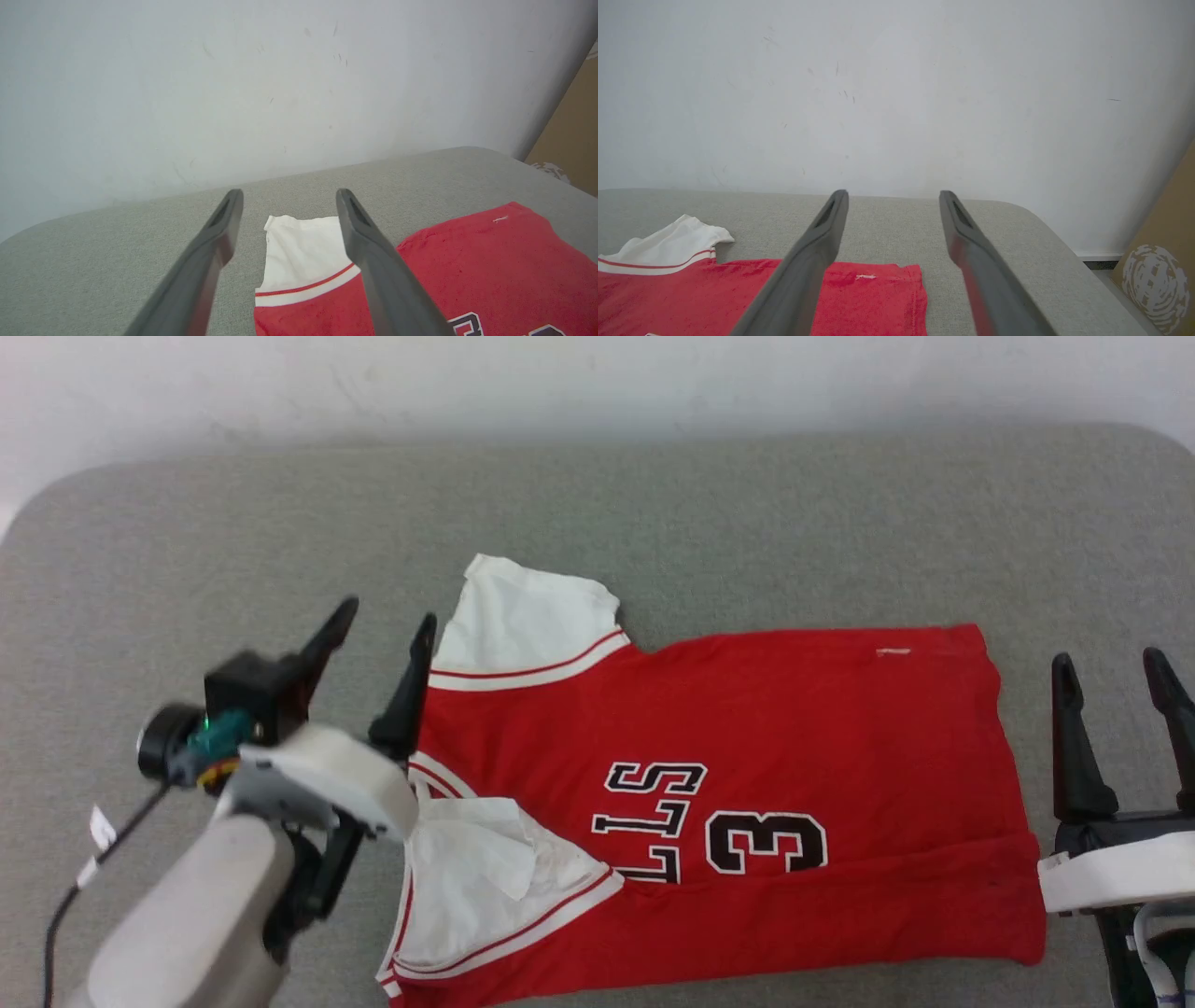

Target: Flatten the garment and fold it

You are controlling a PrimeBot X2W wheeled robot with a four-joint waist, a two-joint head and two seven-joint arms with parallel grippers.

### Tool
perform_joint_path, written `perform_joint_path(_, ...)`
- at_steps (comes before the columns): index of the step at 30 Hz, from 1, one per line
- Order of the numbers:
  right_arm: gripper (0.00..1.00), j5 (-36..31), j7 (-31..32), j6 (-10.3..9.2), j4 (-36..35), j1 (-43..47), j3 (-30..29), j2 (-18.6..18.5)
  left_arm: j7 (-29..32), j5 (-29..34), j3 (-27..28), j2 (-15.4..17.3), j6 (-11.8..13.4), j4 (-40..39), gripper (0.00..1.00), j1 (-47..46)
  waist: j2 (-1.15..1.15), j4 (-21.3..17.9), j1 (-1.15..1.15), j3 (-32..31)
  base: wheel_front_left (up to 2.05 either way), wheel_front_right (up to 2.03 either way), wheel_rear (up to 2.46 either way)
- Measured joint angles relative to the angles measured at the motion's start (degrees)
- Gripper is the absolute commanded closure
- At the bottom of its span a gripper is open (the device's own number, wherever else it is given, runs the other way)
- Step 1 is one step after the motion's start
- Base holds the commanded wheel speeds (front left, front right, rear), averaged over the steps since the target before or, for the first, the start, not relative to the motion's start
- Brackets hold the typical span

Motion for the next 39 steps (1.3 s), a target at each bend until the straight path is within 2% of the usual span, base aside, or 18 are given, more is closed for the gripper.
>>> perform_joint_path(4, 0.00, -1.0, -0.1, 0.00, -0.2, -0.6, 0.1, 1.2, 6.6, 0.6, -1.3, 1.9, -2.9, 2.5, 0.00, -7.4, 0.00, -1.5, 0.00, 3.0, 0.00, 0.00, 0.00)
perform_joint_path(7, 0.00, -1.3, -0.1, 0.01, -0.4, -1.7, 1.3, 2.0, 12.1, 1.0, -2.3, 3.8, -6.4, 5.2, 0.00, -13.8, 0.00, -2.9, 0.00, 5.3, 0.00, 0.00, 0.00)
perform_joint_path(10, 0.00, -1.1, -0.3, 0.01, -0.5, -3.1, 3.0, 2.4, 18.1, -1.6, -2.3, 4.0, -9.8, 9.2, 0.00, -19.9, 0.00, -4.8, 0.01, 7.6, 0.00, 0.00, 0.00)
perform_joint_path(12, 0.00, 1.6, -0.5, 0.01, -0.2, -4.0, 3.7, 2.8, 23.0, -2.9, -2.6, 4.4, -11.9, 12.6, 0.00, -22.9, 0.00, -6.4, 0.02, 8.8, 0.00, 0.00, 0.00)
perform_joint_path(16, 0.00, 3.8, -1.1, 0.01, -0.1, -5.2, 5.1, 2.9, 33.3, -4.8, -3.3, 6.7, -14.3, 18.6, 0.00, -28.8, 0.00, -9.9, 0.01, 10.9, 0.00, 0.00, 0.00)
perform_joint_path(21, 0.00, 6.3, -2.2, 0.01, 0.6, -5.3, 6.3, 2.9, 45.0, -7.3, -3.7, 8.3, -15.1, 23.9, 0.00, -34.5, 0.00, -13.7, 0.01, 13.8, 0.00, 0.00, 0.00)
perform_joint_path(25, 0.00, 7.4, -2.9, 0.01, 2.0, -5.4, 7.9, 3.0, 51.3, -8.8, -3.8, 9.3, -15.1, 26.8, 0.00, -37.2, 0.00, -16.0, 0.00, 16.2, 0.00, 0.00, 0.00)
perform_joint_path(29, 0.00, 8.3, -4.0, 0.01, 3.2, -6.5, 8.2, 3.0, 55.3, -8.9, -4.6, 9.8, -15.0, 28.3, 0.00, -38.4, 0.00, -17.7, 0.01, 18.4, 0.00, 0.00, 0.00)
perform_joint_path(36, 0.00, 10.1, -4.8, 0.01, 4.9, -7.4, 9.0, 3.0, 57.3, -9.1, -4.5, 11.0, -14.0, 29.3, 0.00, -39.7, 0.00, -19.6, -0.01, 21.0, 0.00, 0.00, 0.00)
perform_joint_path(37, 0.00, 10.1, -4.7, 0.01, 4.9, -7.5, 9.0, 3.0, 57.6, -9.6, -4.2, 11.1, -14.0, 29.3, 0.64, -39.7, 0.00, -19.7, -0.02, 21.2, 0.00, 0.00, 0.00)
perform_joint_path(38, 0.00, 9.9, -4.7, 0.01, 5.0, -7.5, 8.9, 3.0, 57.9, -9.9, -4.1, 11.2, -14.0, 29.1, 1.00, -39.7, 0.00, -19.8, -0.02, 21.4, 0.00, 0.00, 0.00)
perform_joint_path(39, 0.00, 9.8, -4.6, 0.01, 5.0, -7.6, 8.6, 3.0, 57.8, -9.9, -4.1, 11.2, -14.0, 28.7, 1.00, -39.7, 0.00, -19.7, -0.01, 21.4, 0.00, 0.00, 0.00)
